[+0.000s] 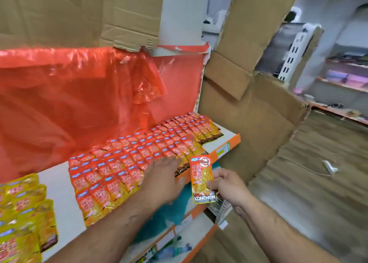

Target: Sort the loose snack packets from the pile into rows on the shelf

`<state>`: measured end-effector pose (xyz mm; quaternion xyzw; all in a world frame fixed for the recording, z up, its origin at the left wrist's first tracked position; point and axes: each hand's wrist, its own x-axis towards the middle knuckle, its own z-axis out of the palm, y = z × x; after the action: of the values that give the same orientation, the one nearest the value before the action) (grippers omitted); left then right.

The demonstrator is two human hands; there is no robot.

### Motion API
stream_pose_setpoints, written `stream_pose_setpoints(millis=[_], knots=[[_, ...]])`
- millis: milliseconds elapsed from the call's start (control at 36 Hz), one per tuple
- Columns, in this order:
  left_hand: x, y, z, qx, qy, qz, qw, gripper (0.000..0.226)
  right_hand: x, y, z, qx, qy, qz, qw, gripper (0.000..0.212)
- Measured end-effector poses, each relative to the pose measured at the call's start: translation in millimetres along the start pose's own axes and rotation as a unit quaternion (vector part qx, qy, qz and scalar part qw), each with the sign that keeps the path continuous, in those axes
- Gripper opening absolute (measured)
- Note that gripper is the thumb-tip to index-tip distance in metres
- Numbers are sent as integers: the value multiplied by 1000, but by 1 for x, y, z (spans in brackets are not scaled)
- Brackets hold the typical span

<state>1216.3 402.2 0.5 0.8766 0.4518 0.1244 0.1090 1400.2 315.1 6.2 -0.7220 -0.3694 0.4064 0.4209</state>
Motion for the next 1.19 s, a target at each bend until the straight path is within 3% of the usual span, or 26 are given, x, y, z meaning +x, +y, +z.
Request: stream_pose_setpoints(millis=[167,306,361,611,722,833,889,1028,1194], knots=[[70,-1,4,-10,25,15,1000,57,70,-18,-22,-28,4,1,1000,12],[106,-4,8,-2,33,1,999,57,117,-24,-36,-37,-11,3,999,24],[118,-3,10,3,40,-10,999,55,138,-24,-42,-54,-20,2,998,16],[146,2,29,4,67,-146,987,60,227,-37,-58,-116,-99,-43,987,20],[141,13,35,20,80,-221,972,62,253,-32,-56,-151,-148,-58,976,10],[129,28,46,43,87,-277,956,63,262,-24,-56,-213,-182,-105,954,23],[123,38,51,51,83,-300,949,62,263,-22,-58,-242,-188,-127,943,14],[113,56,60,65,98,-339,933,60,266,-17,-61,-260,-177,-163,935,41],[108,77,56,80,83,-362,925,63,263,-14,-59,-335,-149,-226,902,30]])
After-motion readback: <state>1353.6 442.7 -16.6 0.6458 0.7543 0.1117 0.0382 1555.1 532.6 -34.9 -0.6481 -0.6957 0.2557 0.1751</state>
